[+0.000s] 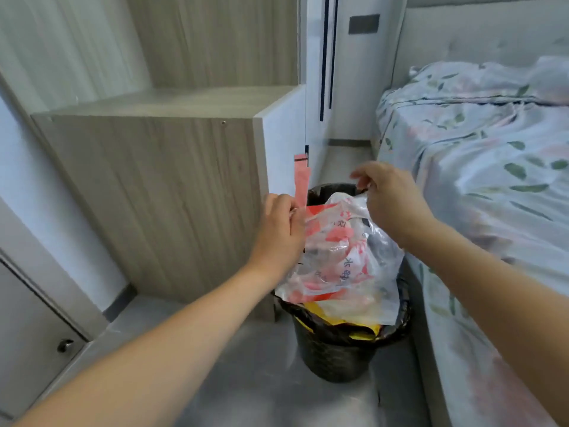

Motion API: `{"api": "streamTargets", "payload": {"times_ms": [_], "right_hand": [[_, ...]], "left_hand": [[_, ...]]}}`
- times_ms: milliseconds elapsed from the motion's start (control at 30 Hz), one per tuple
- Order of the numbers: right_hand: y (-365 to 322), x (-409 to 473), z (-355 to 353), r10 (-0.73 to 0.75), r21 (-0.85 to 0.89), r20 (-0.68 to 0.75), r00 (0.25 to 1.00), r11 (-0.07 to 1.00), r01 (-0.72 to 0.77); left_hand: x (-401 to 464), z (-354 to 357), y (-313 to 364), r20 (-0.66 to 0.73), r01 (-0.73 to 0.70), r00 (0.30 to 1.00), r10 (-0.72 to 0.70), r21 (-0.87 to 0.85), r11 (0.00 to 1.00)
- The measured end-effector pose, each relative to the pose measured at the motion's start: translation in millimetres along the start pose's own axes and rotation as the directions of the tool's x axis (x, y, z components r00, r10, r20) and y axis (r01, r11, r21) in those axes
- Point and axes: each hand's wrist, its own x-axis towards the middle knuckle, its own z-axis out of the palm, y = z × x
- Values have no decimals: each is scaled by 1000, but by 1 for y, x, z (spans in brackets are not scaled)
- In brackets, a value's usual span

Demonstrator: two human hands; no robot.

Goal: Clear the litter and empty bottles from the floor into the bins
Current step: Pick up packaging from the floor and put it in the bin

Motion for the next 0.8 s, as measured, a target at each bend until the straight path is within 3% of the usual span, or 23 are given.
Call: {"api": "streamTargets", "payload": {"times_ms": [100,167,233,467,667,800], "right_hand": [[51,-25,30,169,-141,298,939,981,-132],[73,-38,48,289,-269,501,816,948,-170],[86,-45,64,363,-361,612,703,919,-160],[104,-53,103,410,-401,638,652,899,-174],[123,-66,133,414,-401,757,505,905,-141],[130,-74,146,439,-465,808,393,885,-32]], "left_hand": [[-1,36,-13,212,-43,977,14,133,990],[-2,53,-18,336,-80,942,11,193,978],[-1,66,-20,405,-66,914,-35,233,970],[4,96,-42,559,21,807,-188,292,956],[-6,124,-77,667,-126,717,-202,409,904],[-7,145,-96,706,-135,656,-268,459,878]]}}
